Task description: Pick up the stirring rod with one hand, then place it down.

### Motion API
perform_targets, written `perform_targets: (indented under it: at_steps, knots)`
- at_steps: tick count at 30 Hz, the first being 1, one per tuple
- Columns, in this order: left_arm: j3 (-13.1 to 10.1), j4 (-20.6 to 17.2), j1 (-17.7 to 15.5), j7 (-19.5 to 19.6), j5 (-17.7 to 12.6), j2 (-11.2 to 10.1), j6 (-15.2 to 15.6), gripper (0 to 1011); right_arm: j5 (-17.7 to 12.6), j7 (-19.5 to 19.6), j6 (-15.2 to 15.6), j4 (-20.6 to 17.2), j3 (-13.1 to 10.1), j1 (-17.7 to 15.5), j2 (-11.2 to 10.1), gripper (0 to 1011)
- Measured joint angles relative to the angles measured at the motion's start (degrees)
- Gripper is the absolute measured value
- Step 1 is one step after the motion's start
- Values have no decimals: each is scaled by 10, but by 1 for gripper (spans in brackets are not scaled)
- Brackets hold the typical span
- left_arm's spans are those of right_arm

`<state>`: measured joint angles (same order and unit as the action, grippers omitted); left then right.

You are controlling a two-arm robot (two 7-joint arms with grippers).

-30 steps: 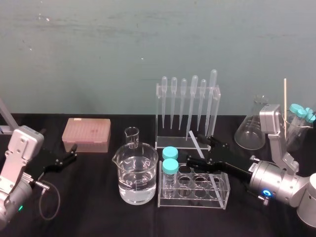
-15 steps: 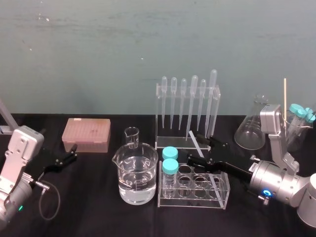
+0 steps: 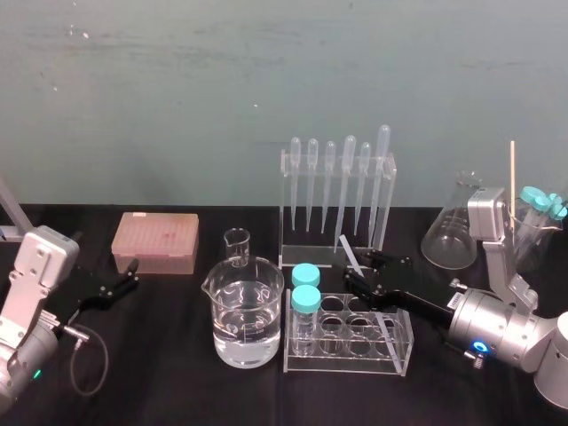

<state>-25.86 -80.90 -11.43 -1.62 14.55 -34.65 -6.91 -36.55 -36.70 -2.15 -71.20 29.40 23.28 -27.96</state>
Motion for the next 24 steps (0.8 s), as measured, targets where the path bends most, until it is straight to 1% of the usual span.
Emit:
perform_targets:
  at_steps: [3,4,7,8,12,21,24]
  knots:
    - [0,0,0,0,0,0,0,1000,0,0,0,0,0,0,0,335]
    - [0,0,0,0,0,0,0,1000,0,0,0,0,0,0,0,273]
    - [0,0,0,0,0,0,0,1000,0,0,0,0,0,0,0,218]
    - [0,0,0,0,0,0,0,1000,0,0,-1,0,0,0,0,161]
    - [0,0,0,0,0,0,0,1000,0,0,-1,0,0,0,0,72]
    - [0,0,0,0,0,0,0,1000,0,0,-1,0,0,0,0,72]
    - [0,0,0,0,0,0,0,1000,6,1,-14,-3,-6,-4,2,71]
